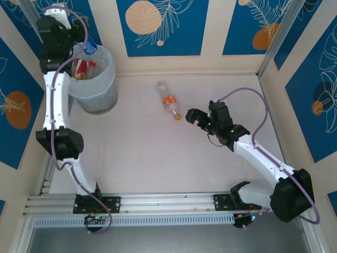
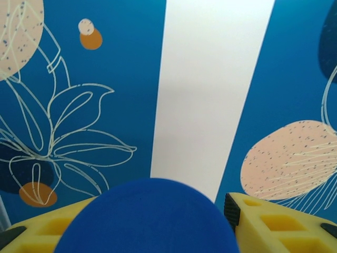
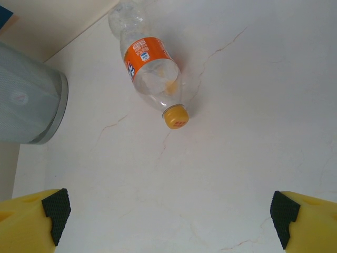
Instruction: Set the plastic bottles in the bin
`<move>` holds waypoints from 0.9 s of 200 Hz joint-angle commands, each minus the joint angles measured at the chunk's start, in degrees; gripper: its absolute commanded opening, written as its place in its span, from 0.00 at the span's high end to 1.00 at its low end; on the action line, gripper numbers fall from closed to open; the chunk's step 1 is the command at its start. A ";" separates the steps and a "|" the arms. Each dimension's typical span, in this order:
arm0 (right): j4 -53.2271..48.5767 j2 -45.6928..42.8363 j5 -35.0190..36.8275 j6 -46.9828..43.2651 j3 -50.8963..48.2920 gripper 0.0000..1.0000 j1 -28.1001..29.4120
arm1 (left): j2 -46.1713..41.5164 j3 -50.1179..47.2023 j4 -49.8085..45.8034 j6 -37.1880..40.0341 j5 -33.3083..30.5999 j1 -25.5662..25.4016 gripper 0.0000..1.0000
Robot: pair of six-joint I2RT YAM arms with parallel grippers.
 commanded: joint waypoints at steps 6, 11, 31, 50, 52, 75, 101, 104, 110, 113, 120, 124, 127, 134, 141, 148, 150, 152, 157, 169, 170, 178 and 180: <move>-0.15 -0.81 0.32 1.08 -0.51 0.00 -0.18 | 2.69 2.48 -3.21 0.03 1.00 2.03 0.63; -0.20 -0.84 0.24 1.08 -0.50 0.00 -0.18 | 3.36 3.01 -4.16 -0.54 1.51 2.42 0.63; -0.56 -0.91 0.20 1.05 -0.42 0.00 -0.26 | 5.68 4.10 -6.62 -2.70 2.19 3.64 0.63; -0.98 -0.85 -0.02 0.79 -0.18 0.00 -0.22 | 8.14 4.73 -7.75 -3.73 5.62 4.08 0.63; -0.99 -0.89 -0.07 0.71 -0.16 0.00 -0.25 | 8.45 4.95 -7.96 -3.79 6.09 4.09 0.63; -2.03 -0.93 -0.34 0.78 0.52 0.00 -0.19 | 11.89 6.74 -9.41 -6.33 8.33 4.02 0.63; -2.35 -1.11 -0.53 1.03 0.57 0.00 -0.09 | 14.31 6.97 -8.69 -8.99 8.90 4.05 0.61; -2.37 -1.11 -0.55 1.10 0.57 0.00 -0.09 | 14.56 7.05 -8.69 -9.16 8.91 4.04 0.61; -2.41 -1.07 -0.62 1.07 0.55 0.00 -0.05 | 14.95 7.29 -8.87 -9.43 8.99 4.04 0.61; -2.41 -1.10 -0.66 1.00 0.57 0.00 -0.06 | 15.17 7.36 -8.94 -9.50 8.97 4.04 0.61; -2.48 -1.10 -0.64 1.04 0.55 0.00 -0.04 | 15.60 7.56 -9.15 -9.61 9.00 4.05 0.61; -2.50 -1.11 -0.64 1.00 0.56 0.00 -0.01 | 15.79 7.54 -9.24 -9.63 9.00 4.08 0.61; -2.50 -1.04 -0.64 1.05 0.58 0.00 -0.01 | 15.91 7.56 -9.32 -9.64 9.00 4.04 0.60; -2.49 -1.02 -0.66 1.06 0.57 0.00 -0.01 | 16.22 7.68 -9.50 -9.72 8.95 4.01 0.60; -2.50 -0.84 -0.72 1.05 0.63 0.00 0.06 | 16.58 7.72 -9.79 -9.77 9.08 4.09 0.59; -2.41 -0.75 -0.75 1.06 0.64 0.00 -0.01 | 16.85 7.72 -9.95 -9.85 9.08 4.03 0.58; -2.41 -0.73 -0.78 1.06 0.64 0.00 -0.01 | 16.96 7.76 -10.05 -9.89 9.08 4.03 0.58; -2.41 -0.75 -0.81 1.07 0.70 0.00 -0.01 | 17.09 7.73 -10.16 -9.90 9.02 4.05 0.57; -2.37 -0.67 -0.77 1.02 0.78 0.00 -0.01 | 17.38 7.76 -10.43 -9.82 8.92 4.02 0.54; -2.24 -0.42 -0.86 1.00 0.89 0.00 -0.01 | 18.07 8.29 -11.46 -9.64 8.21 4.02 0.49; -2.24 -0.41 -0.97 0.95 0.90 0.00 -0.01 | 18.15 8.27 -11.55 -9.59 8.16 4.01 0.49; -2.24 -0.19 -1.04 0.82 1.07 0.00 -0.01 | 18.59 8.71 -12.26 -9.23 7.67 4.07 0.48; -2.28 -0.09 -1.07 0.79 1.12 0.00 -0.01 | 18.62 8.80 -12.45 -9.20 7.54 4.04 0.47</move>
